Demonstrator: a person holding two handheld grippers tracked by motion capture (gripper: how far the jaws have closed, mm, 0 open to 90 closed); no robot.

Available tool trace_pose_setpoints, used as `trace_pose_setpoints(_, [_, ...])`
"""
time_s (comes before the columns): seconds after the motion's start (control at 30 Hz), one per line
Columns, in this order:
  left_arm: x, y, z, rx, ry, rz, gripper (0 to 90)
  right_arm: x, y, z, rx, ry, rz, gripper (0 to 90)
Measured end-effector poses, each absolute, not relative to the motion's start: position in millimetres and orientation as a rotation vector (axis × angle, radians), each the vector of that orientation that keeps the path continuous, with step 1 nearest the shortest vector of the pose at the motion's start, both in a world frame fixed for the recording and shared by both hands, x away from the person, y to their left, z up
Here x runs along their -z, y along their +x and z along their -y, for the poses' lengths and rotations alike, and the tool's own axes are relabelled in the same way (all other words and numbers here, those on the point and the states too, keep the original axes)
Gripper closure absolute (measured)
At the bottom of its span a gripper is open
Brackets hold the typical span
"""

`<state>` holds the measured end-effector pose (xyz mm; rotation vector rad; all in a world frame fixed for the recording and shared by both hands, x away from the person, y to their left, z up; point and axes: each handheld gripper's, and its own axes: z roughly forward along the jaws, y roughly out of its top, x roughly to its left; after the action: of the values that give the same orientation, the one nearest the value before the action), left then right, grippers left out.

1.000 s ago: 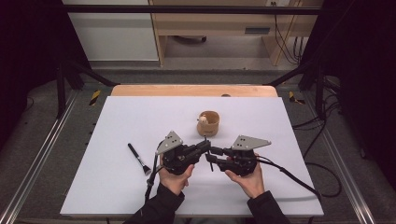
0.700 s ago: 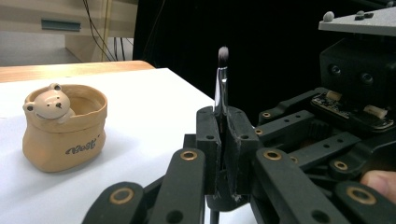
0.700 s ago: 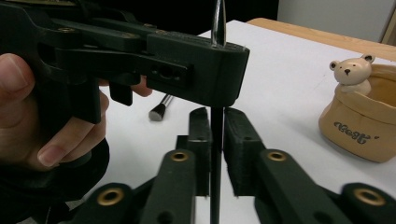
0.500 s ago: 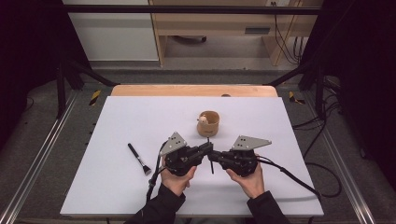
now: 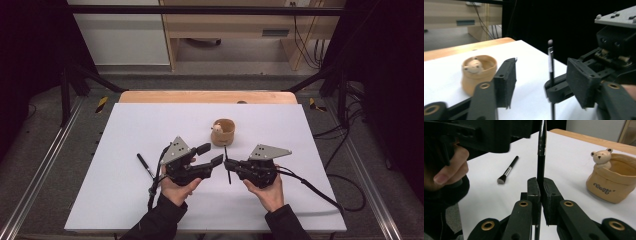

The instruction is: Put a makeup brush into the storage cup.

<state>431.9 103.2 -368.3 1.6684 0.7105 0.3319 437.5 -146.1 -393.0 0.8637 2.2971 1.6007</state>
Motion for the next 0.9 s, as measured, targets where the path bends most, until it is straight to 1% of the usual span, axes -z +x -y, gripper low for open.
trace_pose_setpoints(0.17, [367,432,-116,-0.355,1.685,-0.71,28.1,392,438,147,-1.589,0.869,-2.282,85.2])
trace_pose_setpoints(0.4, [372,431,-133,-0.394,1.727,-0.705,20.1,391,438,148,-1.58,0.869,-2.266,85.2])
trace_pose_setpoints(0.7, [380,431,-154,-0.42,1.735,-0.745,14.5,391,440,150,-1.563,0.874,-2.255,85.2])
trace_pose_setpoints(0.9, [386,430,-167,-0.443,1.764,-0.765,12.4,390,441,152,-1.553,0.881,-2.235,85.0])
